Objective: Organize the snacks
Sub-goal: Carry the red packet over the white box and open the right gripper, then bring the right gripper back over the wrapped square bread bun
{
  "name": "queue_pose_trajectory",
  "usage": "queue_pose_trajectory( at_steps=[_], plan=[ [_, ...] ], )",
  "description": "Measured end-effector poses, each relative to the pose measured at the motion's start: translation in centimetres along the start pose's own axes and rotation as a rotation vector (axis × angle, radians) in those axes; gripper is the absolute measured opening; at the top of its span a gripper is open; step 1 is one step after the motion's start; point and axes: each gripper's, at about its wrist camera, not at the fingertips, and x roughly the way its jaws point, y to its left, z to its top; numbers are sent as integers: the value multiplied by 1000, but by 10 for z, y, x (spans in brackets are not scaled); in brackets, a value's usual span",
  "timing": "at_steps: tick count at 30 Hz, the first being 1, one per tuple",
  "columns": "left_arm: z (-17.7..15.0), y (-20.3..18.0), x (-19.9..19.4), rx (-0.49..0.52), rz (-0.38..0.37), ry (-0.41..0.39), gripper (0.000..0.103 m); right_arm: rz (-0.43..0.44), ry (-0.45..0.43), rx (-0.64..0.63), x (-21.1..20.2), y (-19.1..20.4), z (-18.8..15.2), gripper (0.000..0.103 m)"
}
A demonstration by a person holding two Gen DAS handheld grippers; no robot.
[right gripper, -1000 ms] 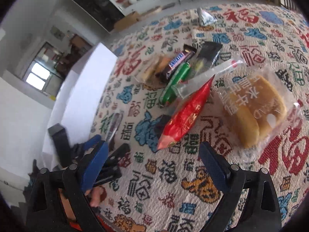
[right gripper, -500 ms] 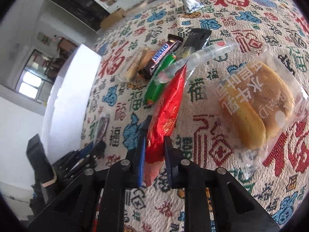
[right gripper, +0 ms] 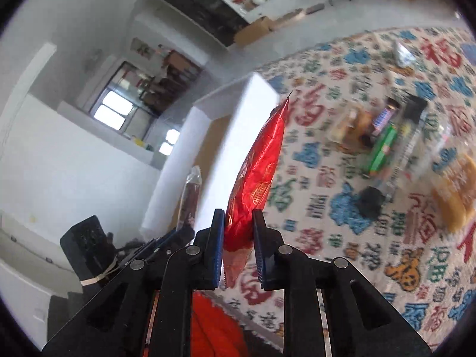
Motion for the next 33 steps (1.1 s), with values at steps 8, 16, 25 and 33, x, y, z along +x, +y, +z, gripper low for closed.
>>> queue_pose_trajectory(
  at_steps=[8, 16, 25, 33],
  plan=[
    [5, 122, -31, -142, 401, 2, 69, 84, 74, -217, 91, 130, 13, 37],
    [-20, 119, -28, -145, 411, -47, 90, -108, -11, -255, 85, 75, -13, 70],
    [-21, -29, 19, 107, 72, -19, 99, -526, 46, -143, 16, -109, -81, 70],
    [-63, -97, 135, 264, 99, 185, 99, -675, -73, -63, -48, -185, -90, 68]
  ],
)
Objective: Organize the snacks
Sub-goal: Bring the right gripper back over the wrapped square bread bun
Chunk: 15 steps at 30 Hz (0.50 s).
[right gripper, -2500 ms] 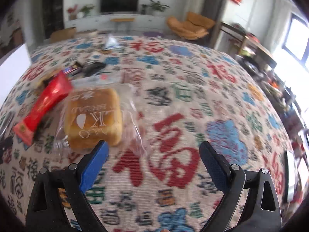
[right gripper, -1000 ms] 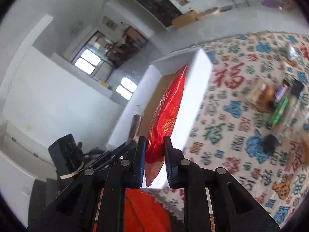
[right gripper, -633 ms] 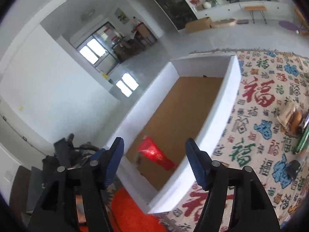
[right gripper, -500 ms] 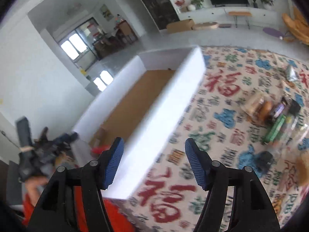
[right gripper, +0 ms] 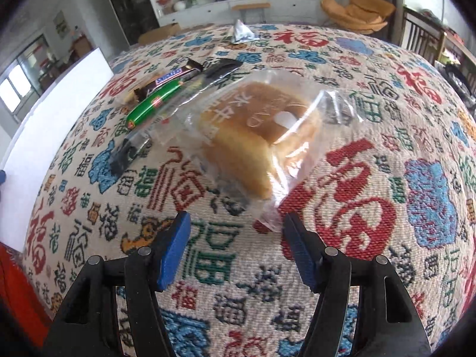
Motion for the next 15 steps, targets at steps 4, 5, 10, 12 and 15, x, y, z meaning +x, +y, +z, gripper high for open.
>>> queue_pose_trajectory(
  at_steps=[4, 5, 10, 12, 15],
  plan=[
    [-2, 1, 39, -15, 30, 35, 99, 63, 7, -27, -20, -6, -30, 68],
    [-3, 2, 46, -20, 34, 38, 99, 50, -3, -39, -26, -8, -40, 68],
    [-3, 6, 79, -24, 68, 53, 99, -108, -61, -48, -38, -33, -68, 71],
    [-4, 7, 82, -16, 86, 38, 101, -154, -49, -14, -33, -48, -63, 72],
    [-3, 11, 83, -17, 76, 36, 103, -154, -53, 1, -30, -60, -53, 74]
  ],
)
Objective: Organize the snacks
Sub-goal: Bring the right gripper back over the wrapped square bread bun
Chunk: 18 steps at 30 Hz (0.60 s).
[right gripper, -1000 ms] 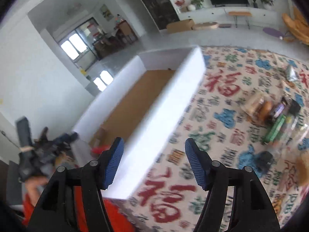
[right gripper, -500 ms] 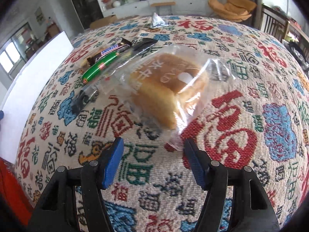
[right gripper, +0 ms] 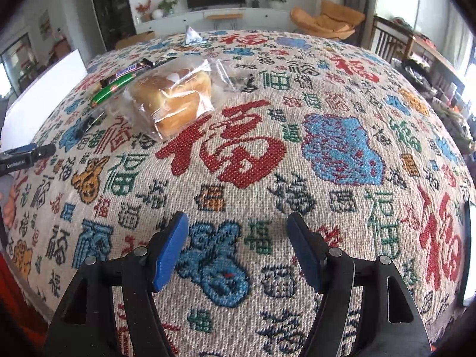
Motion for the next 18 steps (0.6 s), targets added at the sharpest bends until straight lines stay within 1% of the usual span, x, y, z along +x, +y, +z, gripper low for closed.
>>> queue_pose_trajectory(
  at_steps=[2, 5, 8, 9, 10, 12, 14, 18],
  plan=[
    [0, 0, 0, 2, 2, -2, 103, 20, 11, -62, 4, 6, 3, 79],
    [0, 0, 1, 1, 0, -2, 103, 26, -4, -167, 7, 18, 5, 78],
    [-1, 0, 1, 2, 1, -1, 103, 66, 28, -161, 15, 8, 14, 84],
    [0, 0, 1, 2, 1, -2, 103, 75, 32, -149, 18, 1, 17, 84],
    [0, -1, 1, 1, 1, -2, 103, 63, 36, -149, 20, -5, 20, 84],
    [-1, -1, 1, 2, 1, -2, 103, 83, 48, -166, 24, -13, 25, 86],
    [0, -1, 1, 2, 2, -2, 103, 106, 51, -225, 26, -13, 29, 89],
    [-1, -1, 0, 2, 2, -2, 103, 172, 26, -331, 34, -5, 39, 89]
  ],
)
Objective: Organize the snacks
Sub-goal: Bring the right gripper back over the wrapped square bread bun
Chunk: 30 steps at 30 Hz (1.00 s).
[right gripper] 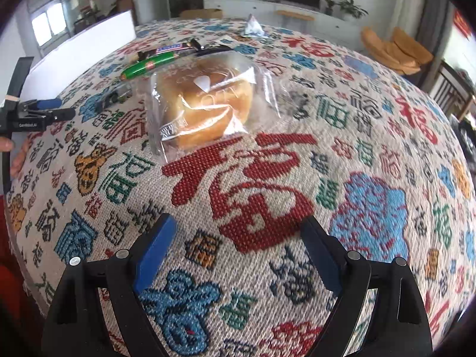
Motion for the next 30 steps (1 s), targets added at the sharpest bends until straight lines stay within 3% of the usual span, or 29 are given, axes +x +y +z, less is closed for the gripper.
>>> queue_pose_trajectory(
  at_steps=[5, 30],
  plan=[
    [0, 0, 1, 0, 1, 0, 103, 8, -60, -2, 8, 3, 6, 92],
    [0, 0, 1, 1, 3, -2, 103, 7, -60, 0, 8, 2, 5, 93]
  ],
)
